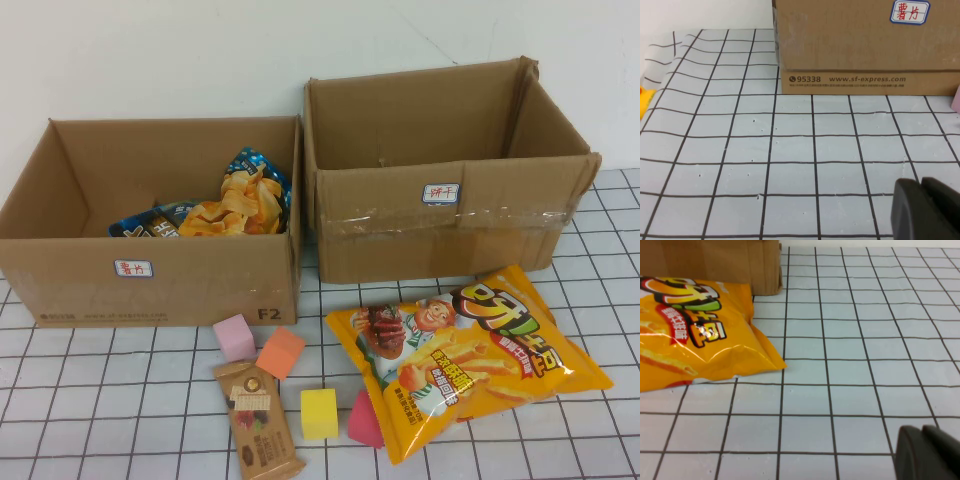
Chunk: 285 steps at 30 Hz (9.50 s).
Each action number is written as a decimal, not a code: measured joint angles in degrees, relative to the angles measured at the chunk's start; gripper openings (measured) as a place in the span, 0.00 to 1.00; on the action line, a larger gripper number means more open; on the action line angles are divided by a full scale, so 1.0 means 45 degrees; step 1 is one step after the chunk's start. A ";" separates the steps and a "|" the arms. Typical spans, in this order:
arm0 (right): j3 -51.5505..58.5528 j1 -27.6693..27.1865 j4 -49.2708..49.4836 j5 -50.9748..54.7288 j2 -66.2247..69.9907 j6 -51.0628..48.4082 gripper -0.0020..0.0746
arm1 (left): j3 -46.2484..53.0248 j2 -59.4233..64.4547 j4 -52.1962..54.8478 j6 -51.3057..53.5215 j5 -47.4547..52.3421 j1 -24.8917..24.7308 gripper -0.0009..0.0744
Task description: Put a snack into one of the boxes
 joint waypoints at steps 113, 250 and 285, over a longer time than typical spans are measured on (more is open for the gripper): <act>-0.4964 0.0000 0.4330 0.0911 0.8517 -0.6270 0.03 | -1.3336 2.1071 0.0932 -0.5350 0.3864 -0.6352 0.23; -0.9248 0.0525 2.2146 -0.0282 2.0418 -2.0136 0.72 | -1.8388 1.4334 0.3137 0.2300 0.6321 -0.6669 0.01; -1.0249 0.0538 2.0074 0.4201 2.3237 -2.0504 0.04 | -1.8095 1.3607 0.3420 0.1742 0.7282 -0.6669 0.01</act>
